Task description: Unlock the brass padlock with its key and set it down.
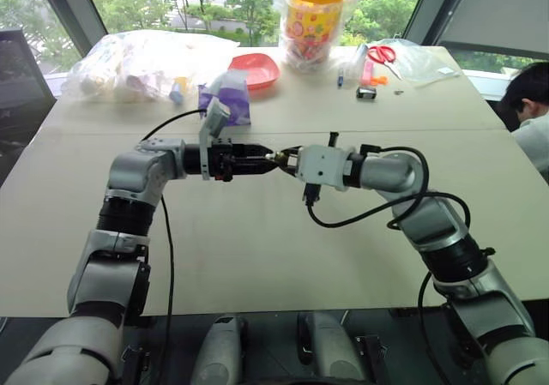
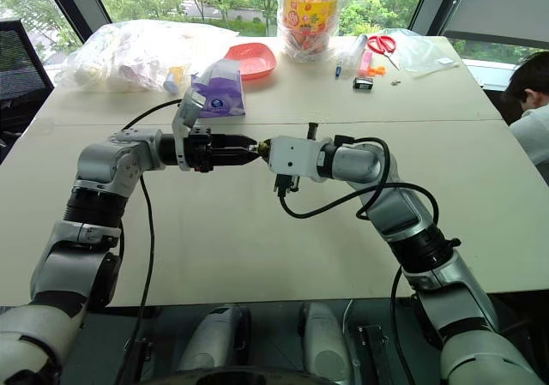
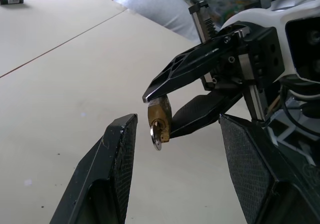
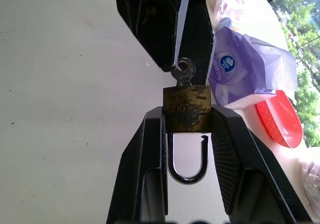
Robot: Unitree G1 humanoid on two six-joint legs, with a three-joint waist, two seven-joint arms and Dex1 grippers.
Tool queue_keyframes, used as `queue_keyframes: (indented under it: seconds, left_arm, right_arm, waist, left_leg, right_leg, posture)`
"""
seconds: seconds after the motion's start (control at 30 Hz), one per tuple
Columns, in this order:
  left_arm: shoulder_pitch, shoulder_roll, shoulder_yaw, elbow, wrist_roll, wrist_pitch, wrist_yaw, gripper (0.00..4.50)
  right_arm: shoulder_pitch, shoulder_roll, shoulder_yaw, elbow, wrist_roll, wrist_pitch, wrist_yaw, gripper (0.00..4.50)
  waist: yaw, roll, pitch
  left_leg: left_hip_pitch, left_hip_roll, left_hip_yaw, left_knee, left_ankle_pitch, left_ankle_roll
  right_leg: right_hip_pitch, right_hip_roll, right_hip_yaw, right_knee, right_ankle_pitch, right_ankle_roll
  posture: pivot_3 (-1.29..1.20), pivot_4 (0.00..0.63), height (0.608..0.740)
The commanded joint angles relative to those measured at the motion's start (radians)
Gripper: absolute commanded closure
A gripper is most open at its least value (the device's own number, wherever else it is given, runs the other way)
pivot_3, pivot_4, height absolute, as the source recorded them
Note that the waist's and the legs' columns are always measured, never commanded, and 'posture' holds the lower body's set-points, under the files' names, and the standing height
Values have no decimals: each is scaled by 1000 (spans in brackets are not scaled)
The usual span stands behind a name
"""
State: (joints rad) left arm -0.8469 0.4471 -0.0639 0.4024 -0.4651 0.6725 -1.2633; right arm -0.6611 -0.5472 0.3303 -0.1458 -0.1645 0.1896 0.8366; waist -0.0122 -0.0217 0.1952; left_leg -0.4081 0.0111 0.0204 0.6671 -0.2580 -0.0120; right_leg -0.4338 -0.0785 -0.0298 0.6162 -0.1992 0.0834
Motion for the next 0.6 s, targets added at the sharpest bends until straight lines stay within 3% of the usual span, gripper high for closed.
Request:
queue_keyframes:
  seconds: [0.03, 0.17, 0.27, 0.43, 0.6]
  left_arm:
    - [-42, -12, 3, 26, 6, -28, -8, 1829]
    - [-68, -34, 0, 78, 21, -56, -17, 1829]
    - [-78, -45, 1, 89, 21, -57, -25, 2595]
    - [-77, -47, -8, 88, 29, -58, -40, 4388]
    - [-80, -50, -2, 95, 36, -66, -29, 4477]
  right_arm:
    - [-20, 7, -26, -45, 2, -7, -11, 3856]
    - [-20, 9, -27, -54, 0, -1, -14, 3856]
    - [-18, 9, -26, -64, -2, 4, -15, 3856]
    - [-15, 12, -26, -76, -7, 14, -17, 3856]
    - [-9, 11, -28, -82, -12, 32, -18, 3856]
  waist:
    - [0, 0, 0]
    - [1, 0, 0]
    - [1, 0, 0]
    - [-1, 0, 0]
    - [0, 0, 0]
  left_leg:
    - [0, 0, 0, 0, 0, 0]
    - [0, 0, 0, 0, 0, 0]
    - [0, 0, 0, 0, 0, 0]
    - [0, 0, 0, 0, 0, 0]
    - [0, 0, 0, 0, 0, 0]
  right_leg:
    - [0, 0, 0, 0, 0, 0]
    - [0, 0, 0, 0, 0, 0]
    - [0, 0, 0, 0, 0, 0]
    - [0, 0, 0, 0, 0, 0]
    - [0, 0, 0, 0, 0, 0]
  posture:
    - [0, 150, 740]
    - [0, 150, 740]
    - [0, 150, 740]
    - [0, 150, 740]
    - [0, 150, 740]
